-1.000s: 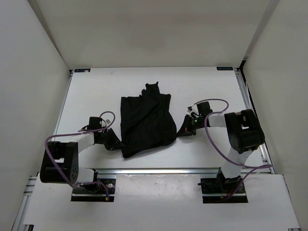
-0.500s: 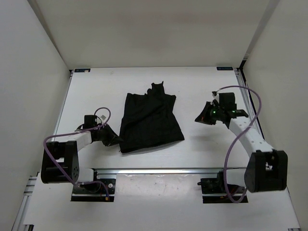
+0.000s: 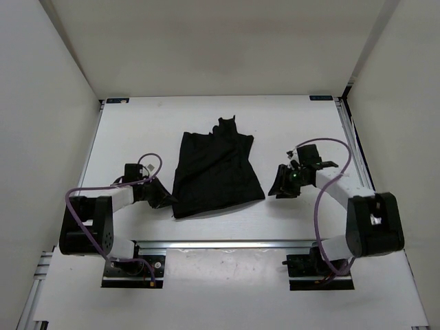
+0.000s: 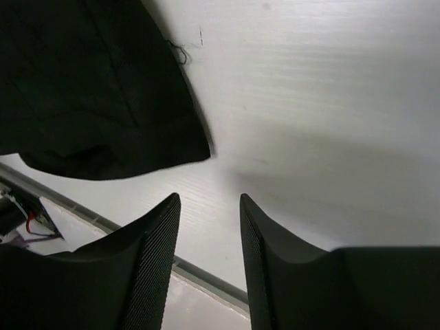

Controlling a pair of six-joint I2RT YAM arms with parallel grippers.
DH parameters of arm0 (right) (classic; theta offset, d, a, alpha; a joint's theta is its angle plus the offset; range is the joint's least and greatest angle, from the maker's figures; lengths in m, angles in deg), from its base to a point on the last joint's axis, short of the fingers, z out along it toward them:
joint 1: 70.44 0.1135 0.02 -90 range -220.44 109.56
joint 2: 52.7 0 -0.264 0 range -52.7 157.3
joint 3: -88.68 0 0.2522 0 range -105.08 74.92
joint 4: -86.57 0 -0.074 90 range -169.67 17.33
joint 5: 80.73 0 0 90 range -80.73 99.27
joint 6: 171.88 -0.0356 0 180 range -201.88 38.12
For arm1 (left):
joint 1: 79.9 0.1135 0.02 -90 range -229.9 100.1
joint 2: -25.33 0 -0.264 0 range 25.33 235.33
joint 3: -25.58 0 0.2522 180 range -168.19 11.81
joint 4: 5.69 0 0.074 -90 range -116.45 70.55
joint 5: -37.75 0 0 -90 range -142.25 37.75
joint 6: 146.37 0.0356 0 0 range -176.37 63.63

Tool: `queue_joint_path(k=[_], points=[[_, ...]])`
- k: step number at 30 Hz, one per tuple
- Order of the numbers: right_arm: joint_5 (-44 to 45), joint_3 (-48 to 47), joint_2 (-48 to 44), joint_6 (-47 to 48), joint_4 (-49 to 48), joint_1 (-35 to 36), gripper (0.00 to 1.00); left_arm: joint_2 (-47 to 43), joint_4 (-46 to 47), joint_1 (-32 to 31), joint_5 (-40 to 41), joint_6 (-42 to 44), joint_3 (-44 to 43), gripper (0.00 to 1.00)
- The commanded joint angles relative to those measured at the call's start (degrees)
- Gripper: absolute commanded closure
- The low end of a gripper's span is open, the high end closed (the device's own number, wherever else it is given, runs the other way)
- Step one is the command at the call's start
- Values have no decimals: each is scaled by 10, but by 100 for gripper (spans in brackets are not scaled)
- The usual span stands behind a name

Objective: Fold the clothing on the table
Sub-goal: Flatten the skirt out

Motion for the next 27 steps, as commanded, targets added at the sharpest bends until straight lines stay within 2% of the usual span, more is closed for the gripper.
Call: queue_joint_path(k=[1, 7, 15, 16, 17, 18, 19, 22, 27], points=[[-42, -32, 66, 17, -78, 15, 54, -22, -17, 8, 2, 18, 9, 100], [-50, -84, 170, 23, -122, 38, 52, -50, -33, 4, 3, 21, 21, 100], [-146, -98, 234, -8, -175, 66, 54, -55, -31, -3, 0, 15, 43, 100], [-153, -92, 242, -10, -179, 77, 60, -57, -27, 4, -2, 13, 43, 100], [-160, -94, 252, -12, -177, 86, 75, -54, -26, 4, -7, 13, 45, 100], [-169, -89, 255, -12, -177, 90, 83, -53, -23, 2, -5, 11, 45, 100], [-171, -85, 258, -12, -170, 100, 100, -51, -19, 1, -8, 11, 43, 100], [-146, -75, 216, -9, -153, 111, 100, -45, -19, 4, -6, 10, 35, 100], [3, -125, 57, 11, 1, 69, 100, -24, -20, -2, -31, 33, 5, 100]])
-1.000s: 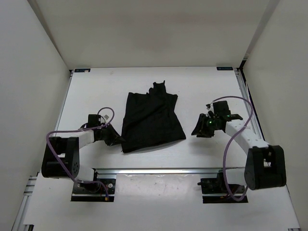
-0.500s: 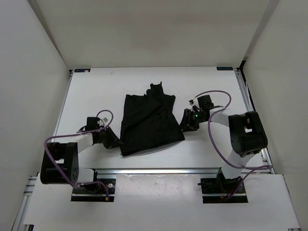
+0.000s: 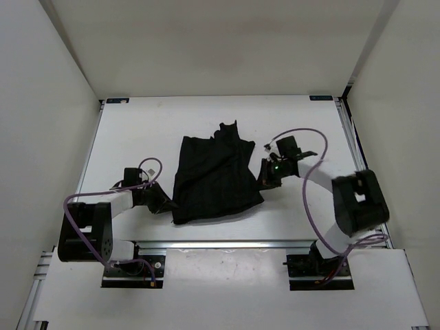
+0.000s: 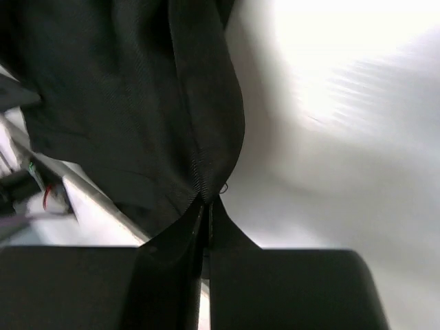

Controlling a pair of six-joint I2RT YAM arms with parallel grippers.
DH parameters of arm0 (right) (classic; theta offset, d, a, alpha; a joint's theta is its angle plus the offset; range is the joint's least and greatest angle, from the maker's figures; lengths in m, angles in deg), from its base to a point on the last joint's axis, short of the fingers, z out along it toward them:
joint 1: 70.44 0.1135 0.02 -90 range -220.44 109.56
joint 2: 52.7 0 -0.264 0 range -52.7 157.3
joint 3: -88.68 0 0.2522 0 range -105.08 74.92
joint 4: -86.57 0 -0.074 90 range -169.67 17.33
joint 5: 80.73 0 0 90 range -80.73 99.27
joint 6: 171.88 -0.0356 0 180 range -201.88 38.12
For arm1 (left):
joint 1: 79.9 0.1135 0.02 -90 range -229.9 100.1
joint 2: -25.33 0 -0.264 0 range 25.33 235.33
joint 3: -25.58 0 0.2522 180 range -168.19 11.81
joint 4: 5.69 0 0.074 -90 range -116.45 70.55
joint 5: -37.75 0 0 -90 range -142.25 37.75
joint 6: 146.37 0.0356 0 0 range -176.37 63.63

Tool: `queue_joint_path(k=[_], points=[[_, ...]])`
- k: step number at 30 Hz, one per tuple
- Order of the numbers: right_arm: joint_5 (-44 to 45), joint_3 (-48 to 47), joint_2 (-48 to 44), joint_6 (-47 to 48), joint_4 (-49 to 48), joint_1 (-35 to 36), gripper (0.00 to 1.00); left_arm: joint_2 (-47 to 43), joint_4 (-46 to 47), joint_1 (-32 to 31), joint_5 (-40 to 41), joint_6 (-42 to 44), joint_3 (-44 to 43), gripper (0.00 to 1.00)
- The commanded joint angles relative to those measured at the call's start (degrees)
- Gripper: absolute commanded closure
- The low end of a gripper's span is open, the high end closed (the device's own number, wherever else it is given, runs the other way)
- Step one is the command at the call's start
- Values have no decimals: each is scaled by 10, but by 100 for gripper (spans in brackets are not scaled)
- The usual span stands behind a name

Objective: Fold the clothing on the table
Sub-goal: Flatten the skirt out

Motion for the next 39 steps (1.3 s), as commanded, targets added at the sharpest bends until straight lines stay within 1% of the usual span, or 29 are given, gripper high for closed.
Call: queue_joint_path(k=[1, 2, 5, 6, 8, 11, 13, 16, 17, 18, 19, 21, 22, 23, 24, 25, 26, 27, 28, 29, 30, 31, 32, 33, 34, 35, 37, 38, 39], points=[[121, -63, -118, 28, 126, -38, 100, 18, -5, -3, -24, 29, -45, 100], [145, -76, -149, 34, 158, -56, 100, 20, -19, -8, -30, 39, -67, 100], [151, -74, -205, 42, 208, -90, 100, 28, -30, -10, -33, 49, -94, 100], [146, -75, -218, 39, 216, -105, 100, 19, -27, -13, -33, 46, -92, 100], [144, -50, -233, 39, 242, -107, 100, 8, -8, -13, -34, 33, -75, 100], [135, -15, -256, 18, 255, -77, 100, 8, 7, -19, -66, 11, -55, 100], [138, -13, -268, 1, 266, -47, 100, 8, 7, -28, -119, 2, -54, 100], [168, -48, -302, -25, 292, 14, 100, -32, 0, -45, -137, 10, -73, 100], [180, -65, -306, -27, 296, 18, 100, -35, 15, -44, -156, 12, -75, 100], [182, -80, -320, -29, 296, 29, 100, -40, 55, -44, -223, 1, -76, 100], [174, -88, -333, -28, 297, 32, 100, -40, 96, -46, -313, -13, -63, 100], [145, -114, -342, -27, 305, 25, 100, -37, 348, -53, -395, -198, -28, 100], [119, -118, -341, -28, 314, 9, 100, -47, 433, -53, -401, -241, 1, 100], [90, -124, -340, -27, 319, 4, 100, -55, 447, -52, -391, -285, 24, 100], [73, -122, -337, -17, 321, -9, 100, -58, 427, -51, -384, -275, 33, 100], [68, -114, -331, -19, 320, -17, 100, -48, 348, -47, -361, -223, 29, 100], [67, -111, -325, -15, 311, -19, 100, -29, 293, -44, -324, -190, 20, 100], [50, -97, -309, -9, 292, -34, 100, -18, 194, -45, -298, -126, -3, 100], [39, -101, -282, -1, 277, -57, 100, 17, 105, -52, -247, -67, -42, 100], [39, -102, -243, 1, 268, -75, 100, 57, 66, -67, -188, -44, -65, 100], [44, -112, -220, 9, 250, -83, 100, 77, 18, -73, -164, -13, -121, 100], [44, -143, -173, 14, 249, -105, 100, 114, -3, -90, -130, -1, -149, 100], [59, -165, -116, 24, 243, -115, 100, 148, -10, -100, -113, -2, -211, 100], [98, -227, -87, 39, 255, -113, 100, 183, -4, -101, -109, -5, -273, 100], [143, -308, -33, 59, 279, -120, 100, 198, 6, -102, -109, -24, -342, 100], [174, -352, 12, 67, 289, -115, 100, 223, 21, -98, -112, -29, -376, 100], [290, -536, 56, 101, 329, -101, 100, 254, 50, -88, -108, -63, -507, 100], [315, -579, 81, 109, 340, -97, 100, 253, 96, -81, -115, -77, -539, 100], [376, -651, 88, 124, 339, -88, 100, 247, 117, -81, -114, -97, -590, 100]])
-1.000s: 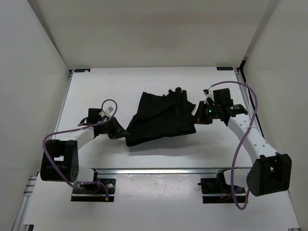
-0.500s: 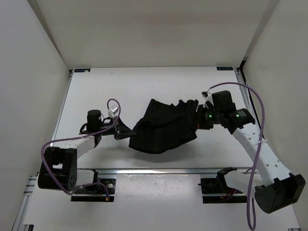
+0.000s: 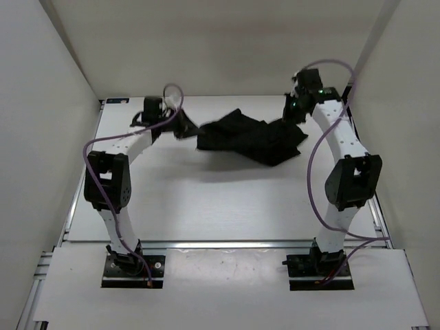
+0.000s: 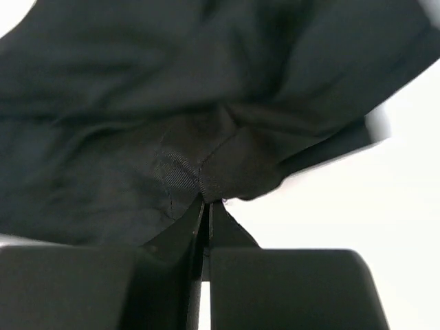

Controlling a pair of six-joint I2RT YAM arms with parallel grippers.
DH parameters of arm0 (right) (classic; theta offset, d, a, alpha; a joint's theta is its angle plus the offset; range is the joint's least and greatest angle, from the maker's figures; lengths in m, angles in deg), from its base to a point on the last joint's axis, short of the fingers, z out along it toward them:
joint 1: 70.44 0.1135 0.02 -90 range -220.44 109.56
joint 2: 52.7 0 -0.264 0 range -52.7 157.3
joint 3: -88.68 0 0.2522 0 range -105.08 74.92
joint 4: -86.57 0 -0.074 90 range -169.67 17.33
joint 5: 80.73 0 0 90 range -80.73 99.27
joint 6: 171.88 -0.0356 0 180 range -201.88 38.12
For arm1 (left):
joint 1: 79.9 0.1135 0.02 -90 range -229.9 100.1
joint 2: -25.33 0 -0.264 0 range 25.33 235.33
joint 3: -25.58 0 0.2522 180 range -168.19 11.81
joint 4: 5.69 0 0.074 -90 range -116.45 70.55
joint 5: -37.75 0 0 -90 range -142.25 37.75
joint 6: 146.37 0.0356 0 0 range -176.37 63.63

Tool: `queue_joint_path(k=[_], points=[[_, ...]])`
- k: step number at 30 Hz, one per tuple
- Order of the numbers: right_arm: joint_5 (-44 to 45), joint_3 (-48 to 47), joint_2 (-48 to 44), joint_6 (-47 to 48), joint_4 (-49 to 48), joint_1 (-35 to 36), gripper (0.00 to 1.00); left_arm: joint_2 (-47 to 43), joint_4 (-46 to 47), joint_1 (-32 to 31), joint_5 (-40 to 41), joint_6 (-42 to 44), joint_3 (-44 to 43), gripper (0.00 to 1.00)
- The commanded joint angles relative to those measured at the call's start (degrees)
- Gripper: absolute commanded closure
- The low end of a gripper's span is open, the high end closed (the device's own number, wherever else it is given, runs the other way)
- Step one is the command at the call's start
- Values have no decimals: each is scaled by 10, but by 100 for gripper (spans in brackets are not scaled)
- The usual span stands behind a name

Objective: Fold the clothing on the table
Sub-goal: Flatten the skirt out

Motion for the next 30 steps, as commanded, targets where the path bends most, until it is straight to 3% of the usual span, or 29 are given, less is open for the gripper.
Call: queue_joint_path(k=[1, 3, 4, 6, 7, 9, 11, 13, 15, 18, 19, 21, 23, 26, 28, 30], points=[[188, -187, -36, 57, -21, 20, 100, -40, 100, 26, 4, -42, -173, 100], [227, -155, -111, 58, -81, 32, 100, -30, 133, 45, -36, -54, -242, 100], [279, -95, -137, 85, -149, 45, 99, -36, 153, 57, -62, -74, -256, 100], [368, 19, -255, 144, -271, 115, 100, -57, 306, 77, -108, -182, -230, 100], [392, 86, -306, 171, -332, 141, 100, -67, 367, 91, -126, -220, -180, 100], [380, 155, -352, 126, -332, 143, 100, -89, 604, 102, -125, -387, -68, 100], [305, 198, -379, 78, -261, 117, 100, -113, 678, 140, -119, -432, 105, 100], [235, 240, -403, 44, -192, 89, 100, -181, 638, 156, -132, -381, 236, 100], [159, 313, -425, 0, -127, 69, 97, -242, 474, 161, -130, -244, 394, 100], [48, 421, -468, -57, -21, 35, 80, -309, 300, 122, -97, -154, 502, 94], [22, 436, -496, -69, 15, 28, 74, -330, 262, 90, -82, -139, 512, 92], [16, 461, -538, -115, 85, 28, 64, -356, 144, 43, -71, -102, 521, 75], [32, 454, -577, -151, 120, 35, 53, -396, 80, 10, -57, -97, 522, 74], [16, 445, -564, -147, 123, 10, 53, -412, 20, 41, -54, -63, 495, 65], [-24, 466, -533, -128, 74, 4, 57, -407, 44, 35, -64, -83, 497, 62], [-33, 473, -496, -140, 14, 44, 60, -408, 59, 23, -67, -91, 505, 62]])
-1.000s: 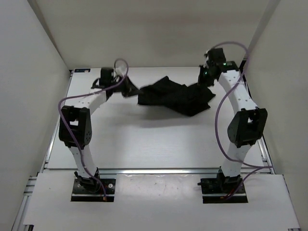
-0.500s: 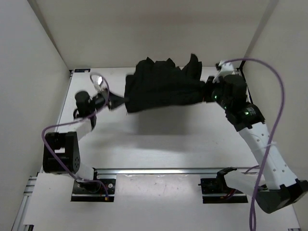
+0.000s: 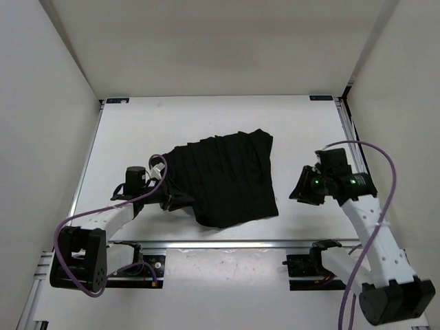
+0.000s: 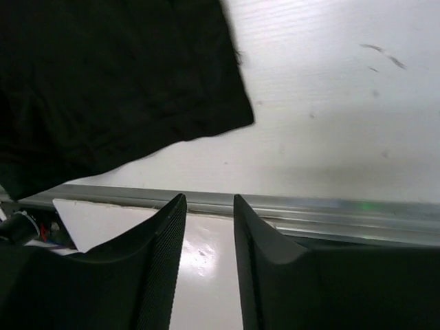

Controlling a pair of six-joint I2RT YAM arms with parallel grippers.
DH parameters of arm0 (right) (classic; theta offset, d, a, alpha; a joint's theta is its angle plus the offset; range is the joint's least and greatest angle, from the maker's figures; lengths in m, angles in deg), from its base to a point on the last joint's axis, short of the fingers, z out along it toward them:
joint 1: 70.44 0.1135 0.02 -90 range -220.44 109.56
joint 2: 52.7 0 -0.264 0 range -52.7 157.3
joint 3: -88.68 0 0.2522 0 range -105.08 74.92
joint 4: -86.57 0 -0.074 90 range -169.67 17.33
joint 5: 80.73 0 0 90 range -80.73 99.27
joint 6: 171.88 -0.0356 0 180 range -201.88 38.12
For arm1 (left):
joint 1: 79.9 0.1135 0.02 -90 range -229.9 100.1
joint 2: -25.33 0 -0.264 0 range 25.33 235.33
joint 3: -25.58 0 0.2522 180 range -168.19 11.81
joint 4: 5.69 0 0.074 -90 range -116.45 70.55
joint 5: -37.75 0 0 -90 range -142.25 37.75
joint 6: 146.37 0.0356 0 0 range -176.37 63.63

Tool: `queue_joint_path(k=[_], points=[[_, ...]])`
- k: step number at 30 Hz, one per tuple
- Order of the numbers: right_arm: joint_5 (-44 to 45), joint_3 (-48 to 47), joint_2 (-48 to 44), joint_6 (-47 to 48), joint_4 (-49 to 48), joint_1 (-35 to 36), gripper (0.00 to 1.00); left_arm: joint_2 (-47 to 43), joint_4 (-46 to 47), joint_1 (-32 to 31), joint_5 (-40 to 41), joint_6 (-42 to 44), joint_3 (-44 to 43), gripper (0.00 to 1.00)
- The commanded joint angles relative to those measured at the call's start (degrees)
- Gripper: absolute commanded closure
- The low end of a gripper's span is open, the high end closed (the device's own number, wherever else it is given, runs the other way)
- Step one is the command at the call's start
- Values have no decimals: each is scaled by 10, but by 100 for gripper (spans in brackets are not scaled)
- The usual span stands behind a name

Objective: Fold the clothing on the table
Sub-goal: Flatten the skirt out, then fold the skirt

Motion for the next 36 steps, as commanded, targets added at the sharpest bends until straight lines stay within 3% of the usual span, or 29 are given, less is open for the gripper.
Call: queue_joint_path(k=[1, 5, 6, 7, 10, 15, 16, 17, 19, 20, 23, 26, 36], points=[[-32, 10, 61, -20, -103, 41, 62, -9, -27, -9, 1, 16, 2, 61], [-45, -18, 177, 10, -195, 76, 62, -24, -43, 0, 7, 24, 30, 58], [-41, -26, 210, 15, -202, 85, 61, -30, -42, 3, 3, 27, 33, 14], [-45, -36, 223, 24, -217, 85, 62, -32, -44, 2, 1, 26, 31, 1], [-41, -76, 287, 47, -238, 112, 62, -40, -84, 5, 16, 53, 16, 2], [-74, -109, 373, 53, -262, 148, 69, -31, -143, 36, 119, 143, -3, 1], [-73, -114, 385, 52, -267, 160, 74, -25, -142, 44, 138, 148, -6, 11], [-70, -120, 389, 52, -264, 165, 78, -20, -141, 47, 145, 154, -18, 36], [-69, -129, 409, 58, -257, 187, 80, -15, -184, 63, 222, 162, -50, 100], [-66, -137, 414, 55, -254, 190, 80, -11, -227, 60, 246, 179, -79, 100], [-74, -147, 430, 61, -253, 202, 78, -6, -316, 50, 415, 231, -144, 100], [-81, -155, 444, 60, -254, 201, 79, -3, -351, 40, 481, 262, -167, 100], [-83, -217, 513, 93, -224, 190, 79, 56, -254, -3, 495, 231, -108, 100]])
